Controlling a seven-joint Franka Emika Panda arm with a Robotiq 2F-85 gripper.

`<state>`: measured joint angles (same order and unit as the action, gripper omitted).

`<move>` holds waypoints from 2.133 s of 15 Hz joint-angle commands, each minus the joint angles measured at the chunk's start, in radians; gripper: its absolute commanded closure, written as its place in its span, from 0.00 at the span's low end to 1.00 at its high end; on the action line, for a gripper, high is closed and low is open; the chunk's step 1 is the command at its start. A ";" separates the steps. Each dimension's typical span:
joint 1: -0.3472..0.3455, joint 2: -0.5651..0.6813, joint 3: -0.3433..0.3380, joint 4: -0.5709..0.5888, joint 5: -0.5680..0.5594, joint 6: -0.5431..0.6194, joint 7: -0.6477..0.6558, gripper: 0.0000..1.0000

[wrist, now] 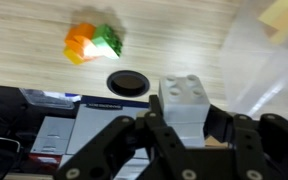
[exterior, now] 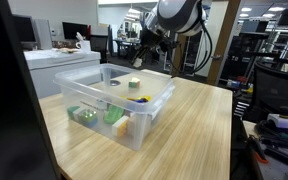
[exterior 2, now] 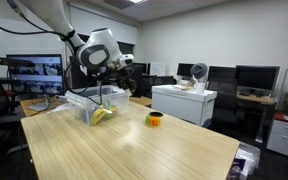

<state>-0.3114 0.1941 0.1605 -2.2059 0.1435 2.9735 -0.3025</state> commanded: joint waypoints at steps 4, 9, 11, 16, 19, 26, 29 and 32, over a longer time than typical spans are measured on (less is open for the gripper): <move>-0.018 -0.256 0.243 -0.180 0.502 -0.039 -0.364 0.86; 0.011 -0.317 0.225 -0.236 0.587 -0.047 -0.448 0.30; 0.006 -0.317 0.203 -0.235 0.590 -0.066 -0.471 0.16; -0.066 -0.224 0.110 -0.194 0.501 -0.028 -0.471 0.00; -0.129 -0.141 0.041 -0.171 0.374 0.014 -0.438 0.00; 0.176 0.055 -0.466 -0.113 -0.069 -0.033 0.178 0.00; 0.425 0.141 -0.674 -0.011 -0.050 -0.134 0.405 0.00; 0.633 0.204 -0.806 0.097 -0.037 -0.296 0.659 0.00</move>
<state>0.1774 0.3347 -0.5475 -2.2046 0.0994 2.7972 0.1616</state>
